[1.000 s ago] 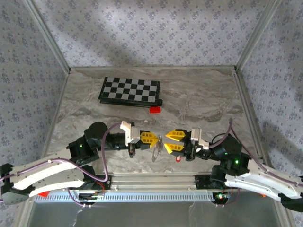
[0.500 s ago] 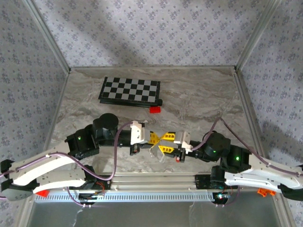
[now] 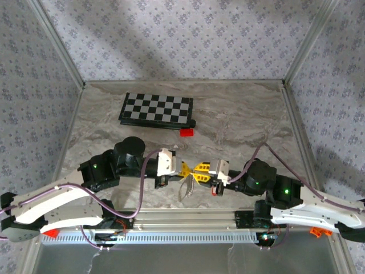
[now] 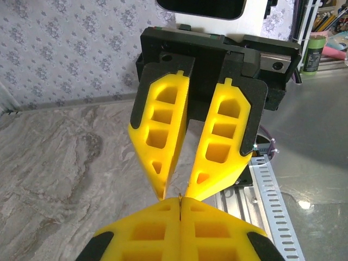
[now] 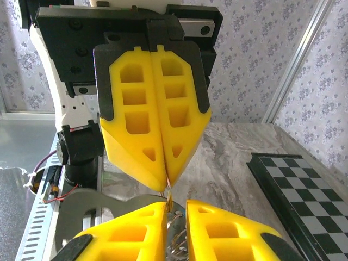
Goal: Put the keys on the keyring
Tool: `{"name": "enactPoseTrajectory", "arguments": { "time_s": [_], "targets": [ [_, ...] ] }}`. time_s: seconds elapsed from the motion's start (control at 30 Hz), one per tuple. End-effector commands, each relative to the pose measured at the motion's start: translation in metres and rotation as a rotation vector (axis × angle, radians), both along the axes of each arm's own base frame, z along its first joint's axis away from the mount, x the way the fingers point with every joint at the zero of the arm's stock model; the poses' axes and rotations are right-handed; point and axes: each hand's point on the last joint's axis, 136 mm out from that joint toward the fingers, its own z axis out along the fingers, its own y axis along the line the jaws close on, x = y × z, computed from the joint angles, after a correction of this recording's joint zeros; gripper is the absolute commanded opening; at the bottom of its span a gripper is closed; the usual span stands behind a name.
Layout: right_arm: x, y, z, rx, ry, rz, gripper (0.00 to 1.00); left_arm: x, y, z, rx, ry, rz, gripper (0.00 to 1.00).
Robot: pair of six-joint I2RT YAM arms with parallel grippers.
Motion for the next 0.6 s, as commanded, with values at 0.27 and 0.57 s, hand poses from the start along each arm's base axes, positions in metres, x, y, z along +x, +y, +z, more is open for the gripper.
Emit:
{"name": "enactPoseTrajectory", "arguments": {
  "time_s": [0.27, 0.57],
  "targets": [
    [-0.005, 0.008, 0.010, 0.052, 0.020, 0.038, 0.23, -0.005, 0.001, 0.021, -0.048, -0.026, -0.030, 0.00],
    [-0.001, 0.011, 0.005, 0.007, 0.035, 0.017, 0.02, -0.008, 0.000, 0.021, -0.054, -0.011, -0.034, 0.00]
  ]
}}
